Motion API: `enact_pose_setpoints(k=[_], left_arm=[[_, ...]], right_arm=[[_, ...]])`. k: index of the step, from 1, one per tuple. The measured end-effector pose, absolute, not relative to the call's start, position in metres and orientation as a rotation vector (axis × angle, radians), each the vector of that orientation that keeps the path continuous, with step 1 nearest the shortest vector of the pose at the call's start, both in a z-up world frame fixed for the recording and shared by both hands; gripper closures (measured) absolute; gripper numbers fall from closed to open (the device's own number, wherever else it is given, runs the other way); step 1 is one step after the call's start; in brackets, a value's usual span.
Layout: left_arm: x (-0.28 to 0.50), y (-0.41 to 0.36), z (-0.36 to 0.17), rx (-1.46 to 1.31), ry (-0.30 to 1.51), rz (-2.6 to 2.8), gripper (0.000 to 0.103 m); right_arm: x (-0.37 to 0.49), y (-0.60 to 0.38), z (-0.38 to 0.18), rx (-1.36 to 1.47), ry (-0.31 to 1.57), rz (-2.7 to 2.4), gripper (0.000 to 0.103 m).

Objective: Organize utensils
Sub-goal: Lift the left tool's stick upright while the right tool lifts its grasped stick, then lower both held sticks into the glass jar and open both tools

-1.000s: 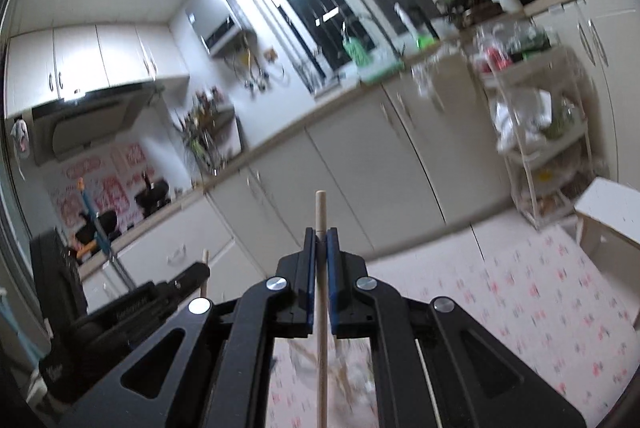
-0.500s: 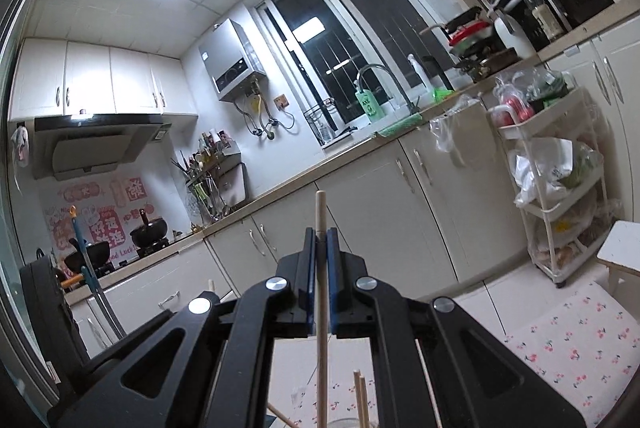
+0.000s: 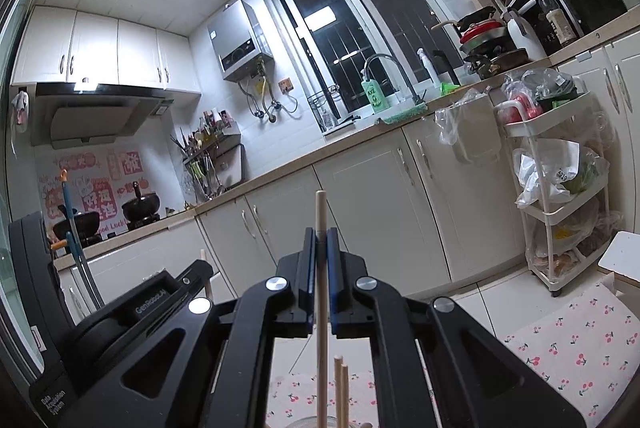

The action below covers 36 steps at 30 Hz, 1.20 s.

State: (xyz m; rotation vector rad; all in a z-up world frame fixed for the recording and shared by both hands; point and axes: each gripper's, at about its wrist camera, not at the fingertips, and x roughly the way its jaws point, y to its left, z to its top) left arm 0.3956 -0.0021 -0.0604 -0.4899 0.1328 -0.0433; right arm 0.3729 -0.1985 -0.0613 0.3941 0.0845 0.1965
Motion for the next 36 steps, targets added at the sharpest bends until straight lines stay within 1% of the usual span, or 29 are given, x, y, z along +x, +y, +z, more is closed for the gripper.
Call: enact_pose_setpoints(k=[17, 28, 34, 35, 36], left_arm=[[0.381, -0.016, -0.087, -0.387, 0.175, -0.044, 0.098], [0.369, -0.013, -0.084, -0.36, 0.216, -0.08, 0.098], [0.37, -0.007, -0.07, -0.386, 0.198, -0.089, 0.098], [0.37, -0.007, -0.068, -0.385, 0.196, -0.093, 0.098], [0.369, -0.006, -0.067, -0.387, 0.193, -0.095, 0.098]], right_arm=[[0.36, -0.192, -0.076, 0.318, 0.138, 0.203, 0.096], [0.35, -0.185, -0.076, 0.28, 0.18, 0.219, 0.096], [0.352, -0.186, -0.074, 0.28, 0.196, 0.22, 0.096], [0.352, -0.187, -0.074, 0.284, 0.196, 0.22, 0.094], [0.351, -0.188, -0.073, 0.29, 0.192, 0.216, 0.084]])
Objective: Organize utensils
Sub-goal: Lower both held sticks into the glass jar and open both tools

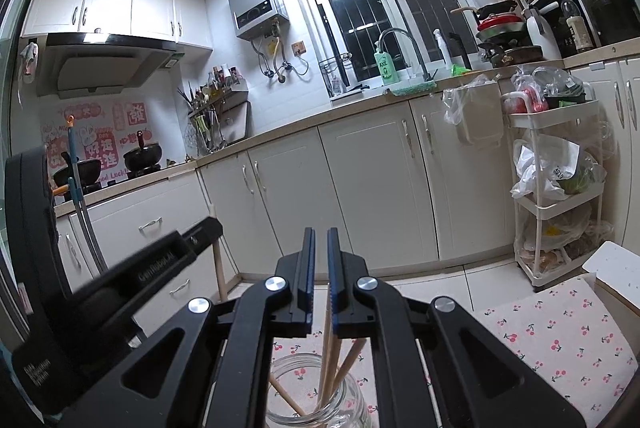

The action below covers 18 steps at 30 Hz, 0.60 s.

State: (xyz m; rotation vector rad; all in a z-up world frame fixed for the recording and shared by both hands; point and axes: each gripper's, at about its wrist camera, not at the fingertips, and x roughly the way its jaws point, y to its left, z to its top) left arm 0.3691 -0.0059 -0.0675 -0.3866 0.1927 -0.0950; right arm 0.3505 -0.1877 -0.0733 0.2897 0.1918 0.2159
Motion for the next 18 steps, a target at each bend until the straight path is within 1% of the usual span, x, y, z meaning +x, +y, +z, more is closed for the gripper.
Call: enact_pose_setpoints(k=[2, 5, 7, 12, 18], left_arm=[[0.368, -0.004, -0.064, -0.392, 0.188, -0.099, 0.098], [0.366, 0.0, -0.057, -0.417, 0.169, -0.108, 0.098], [0.364, 0.002, -0.05, -0.429, 0.151, -0.107, 0.098], [0.362, 0.0, -0.036, -0.419, 0.1, -0.083, 0.098], [0.374, -0.017, -0.038, -0.394, 0.087, -0.057, 0.098]], right_arm=[[0.344, -0.192, -0.07, 0.304, 0.172, 0.206, 0.072], [0.333, -0.206, -0.064, 0.339, 0.141, 0.191, 0.071], [0.324, -0.217, -0.06, 0.363, 0.124, 0.173, 0.065], [0.303, -0.246, -0.06, 0.406, 0.124, 0.122, 0.062], [0.29, -0.261, -0.087, 0.431, 0.219, 0.093, 0.06]])
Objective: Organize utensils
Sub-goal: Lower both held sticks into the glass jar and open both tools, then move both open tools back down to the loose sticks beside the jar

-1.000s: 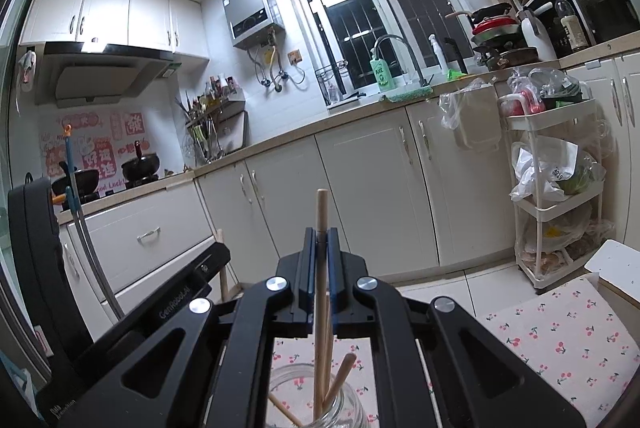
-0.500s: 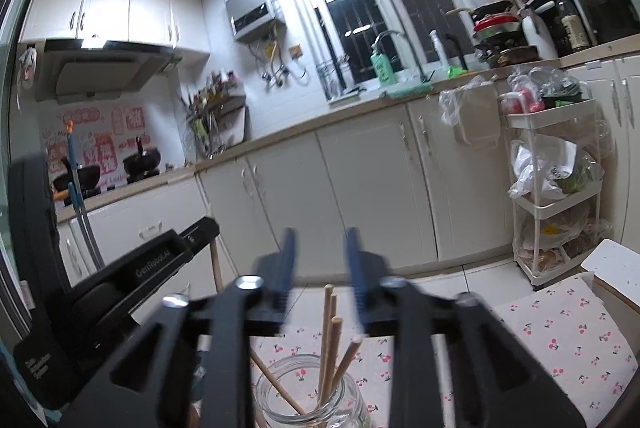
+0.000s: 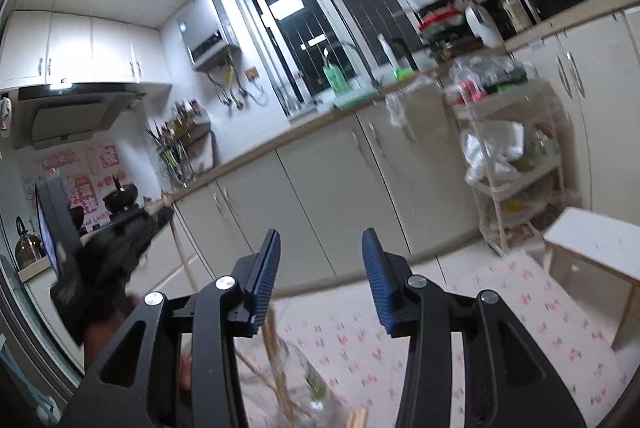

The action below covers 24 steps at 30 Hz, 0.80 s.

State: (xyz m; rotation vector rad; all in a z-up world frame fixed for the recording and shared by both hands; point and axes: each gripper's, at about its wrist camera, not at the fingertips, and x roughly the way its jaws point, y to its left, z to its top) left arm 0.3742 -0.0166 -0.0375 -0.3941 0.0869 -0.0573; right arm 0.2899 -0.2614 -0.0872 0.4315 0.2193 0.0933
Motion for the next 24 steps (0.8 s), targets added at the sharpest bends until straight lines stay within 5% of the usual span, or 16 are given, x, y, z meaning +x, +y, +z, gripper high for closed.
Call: enact_pose_setpoints(k=[17, 19, 24], left_arm=[[0.367, -0.032, -0.072, -0.22, 0.212, -0.096, 0.097], [0.359, -0.033, -0.073, -0.194, 0.235, -0.111, 0.091], [0.323, -0.023, -0.071, -0.183, 0.237, -0.098, 0.054]], right_arm=[[0.278, -0.265, -0.165, 0.443, 0.525, 0.055, 0.055], [0.273, -0.264, -0.174, 0.436, 0.57, 0.053, 0.055], [0.258, -0.26, -0.187, 0.41, 0.659, 0.068, 0.055]])
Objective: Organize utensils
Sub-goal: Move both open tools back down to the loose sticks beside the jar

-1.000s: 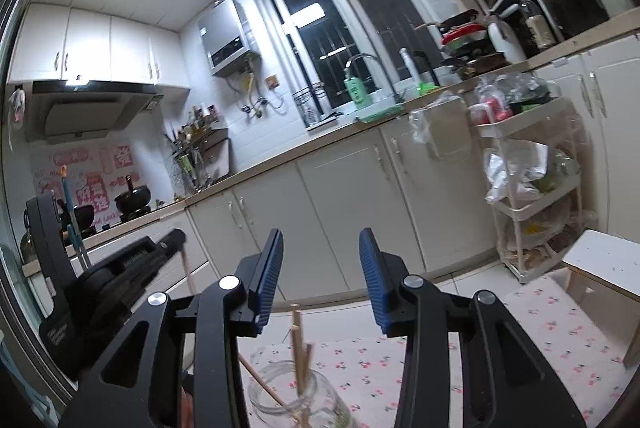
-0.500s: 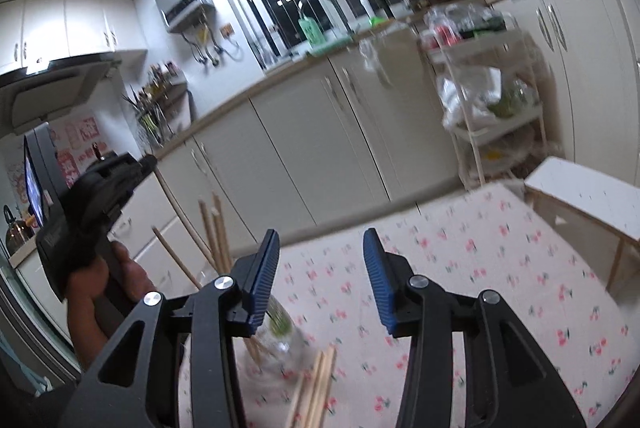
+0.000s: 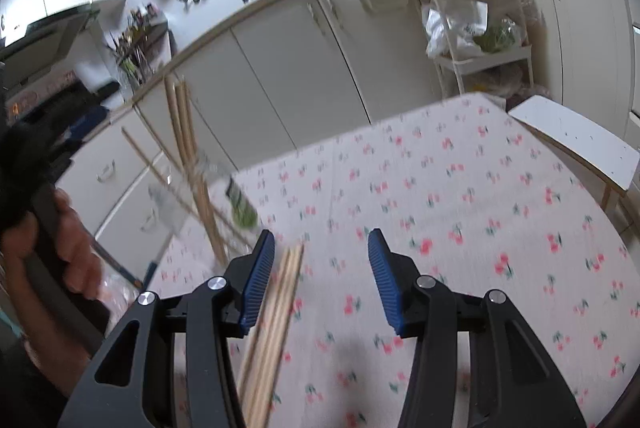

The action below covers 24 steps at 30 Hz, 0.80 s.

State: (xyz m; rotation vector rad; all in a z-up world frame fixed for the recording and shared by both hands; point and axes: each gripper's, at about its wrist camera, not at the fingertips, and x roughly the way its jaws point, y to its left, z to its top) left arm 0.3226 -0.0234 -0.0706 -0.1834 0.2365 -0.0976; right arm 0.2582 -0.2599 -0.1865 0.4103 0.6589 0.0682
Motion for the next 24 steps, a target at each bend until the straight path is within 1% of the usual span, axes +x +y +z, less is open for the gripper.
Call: enact_pose_setpoints(k=[1, 5, 8, 13, 15, 16, 22, 24], left_arm=[[0.312, -0.021, -0.071, -0.177, 0.241, -0.093, 0.051], [0.272, -0.011, -0.083, -0.168, 0.303, -0.072, 0.035], [0.25, -0.004, -0.104, -0.166, 0.401, -0.054, 0.028], [0.225, 0.01, -0.14, -0.195, 0.555, -0.03, 0.026], [0.217, 0.014, -0.148, -0.212, 0.589, -0.018, 0.024], [0.213, 0.016, -0.152, -0.226, 0.61, -0.018, 0.023], [0.2, 0.025, -0.162, -0.255, 0.666, -0.009, 0.021], [0.199, 0.026, -0.164, -0.261, 0.678, -0.006, 0.019]], right_arm=[[0.254, -0.259, -0.189, 0.405, 0.679, 0.075, 0.055], [0.243, -0.251, -0.199, 0.36, 0.751, 0.098, 0.055], [0.237, -0.241, -0.202, 0.324, 0.79, 0.122, 0.055], [0.242, -0.221, -0.197, 0.245, 0.815, 0.138, 0.056], [0.249, -0.214, -0.197, 0.217, 0.836, 0.136, 0.06], [0.253, -0.211, -0.197, 0.208, 0.845, 0.138, 0.06], [0.271, -0.189, -0.208, 0.089, 0.934, 0.132, 0.064], [0.273, -0.189, -0.214, 0.084, 0.965, 0.131, 0.068]])
